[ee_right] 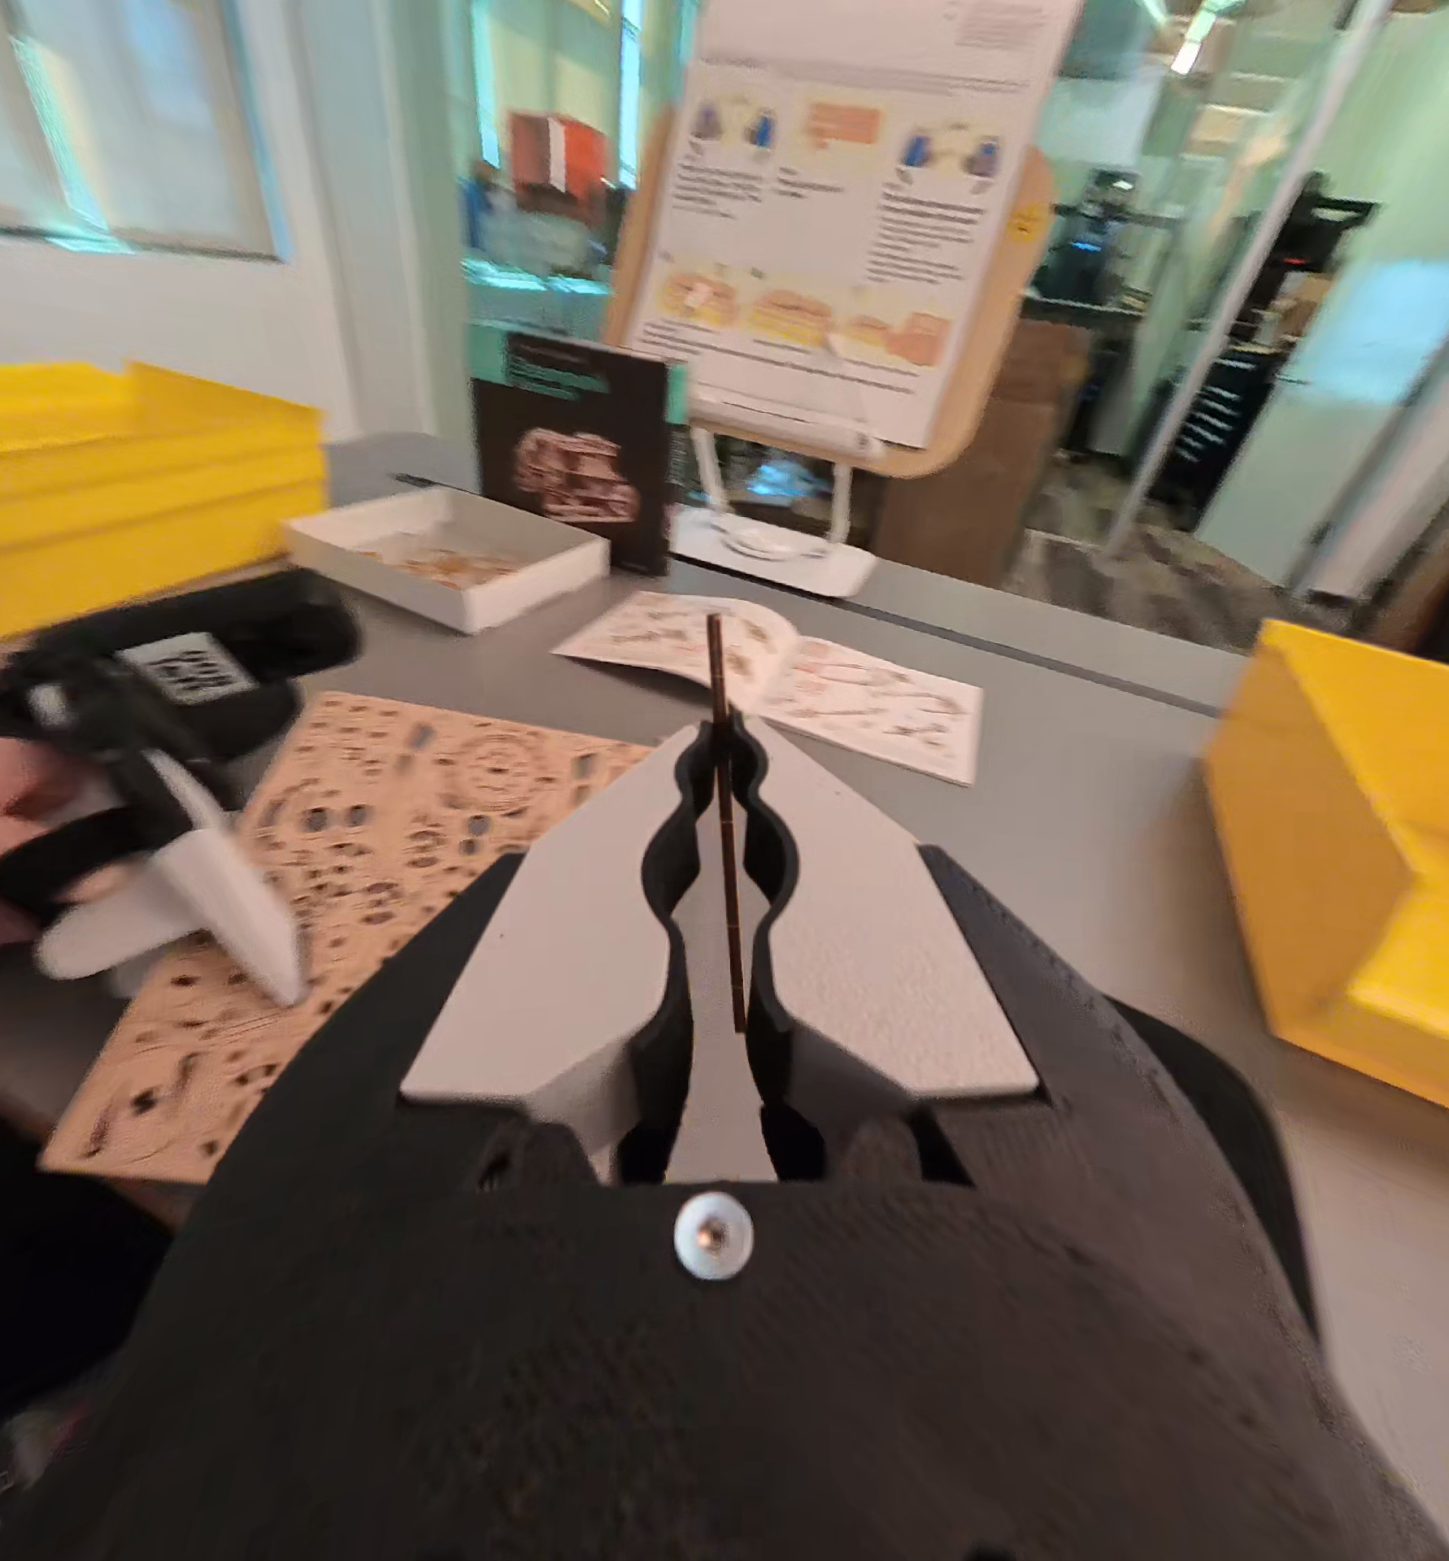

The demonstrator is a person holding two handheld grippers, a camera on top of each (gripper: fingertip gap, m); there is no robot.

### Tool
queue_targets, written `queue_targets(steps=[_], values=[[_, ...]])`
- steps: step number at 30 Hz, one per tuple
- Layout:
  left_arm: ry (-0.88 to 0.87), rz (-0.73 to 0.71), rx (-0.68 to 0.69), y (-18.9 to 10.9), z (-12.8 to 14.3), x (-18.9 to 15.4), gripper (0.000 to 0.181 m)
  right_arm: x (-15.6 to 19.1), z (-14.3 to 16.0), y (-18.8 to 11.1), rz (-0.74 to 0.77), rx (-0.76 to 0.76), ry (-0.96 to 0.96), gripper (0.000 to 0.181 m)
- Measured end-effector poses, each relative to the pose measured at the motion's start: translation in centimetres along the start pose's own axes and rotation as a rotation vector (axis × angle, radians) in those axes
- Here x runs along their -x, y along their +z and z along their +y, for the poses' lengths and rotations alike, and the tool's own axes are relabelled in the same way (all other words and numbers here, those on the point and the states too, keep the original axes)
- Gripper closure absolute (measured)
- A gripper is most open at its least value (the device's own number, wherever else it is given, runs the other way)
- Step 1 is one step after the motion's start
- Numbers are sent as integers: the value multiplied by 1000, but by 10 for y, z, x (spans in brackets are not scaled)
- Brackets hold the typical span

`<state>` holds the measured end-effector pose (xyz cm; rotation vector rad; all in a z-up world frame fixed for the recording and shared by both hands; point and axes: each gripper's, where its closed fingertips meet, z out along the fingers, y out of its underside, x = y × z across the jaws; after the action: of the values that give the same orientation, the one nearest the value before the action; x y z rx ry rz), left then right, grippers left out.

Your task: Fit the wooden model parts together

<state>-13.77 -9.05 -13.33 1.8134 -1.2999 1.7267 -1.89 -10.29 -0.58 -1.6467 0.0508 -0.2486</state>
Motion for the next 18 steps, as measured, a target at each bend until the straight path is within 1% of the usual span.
queue_targets(steps=[1, 5, 8, 12, 18], values=[[1, -3, 0, 0, 0, 0, 181, -12, -2, 1, 42, 14, -15, 179], [0, -8, -2, 1, 0, 1, 181, -55, 5, 4, 214, 129, -90, 179], [-1, -10, -4, 1, 0, 1, 181, -76, 12, 4, 298, 177, -115, 179], [-5, -13, -6, 1, -1, 2, 181, -88, 19, 2, 343, 211, -127, 179], [-13, -11, -6, 1, -1, 2, 181, -97, 15, -3, 386, 203, -132, 179]])
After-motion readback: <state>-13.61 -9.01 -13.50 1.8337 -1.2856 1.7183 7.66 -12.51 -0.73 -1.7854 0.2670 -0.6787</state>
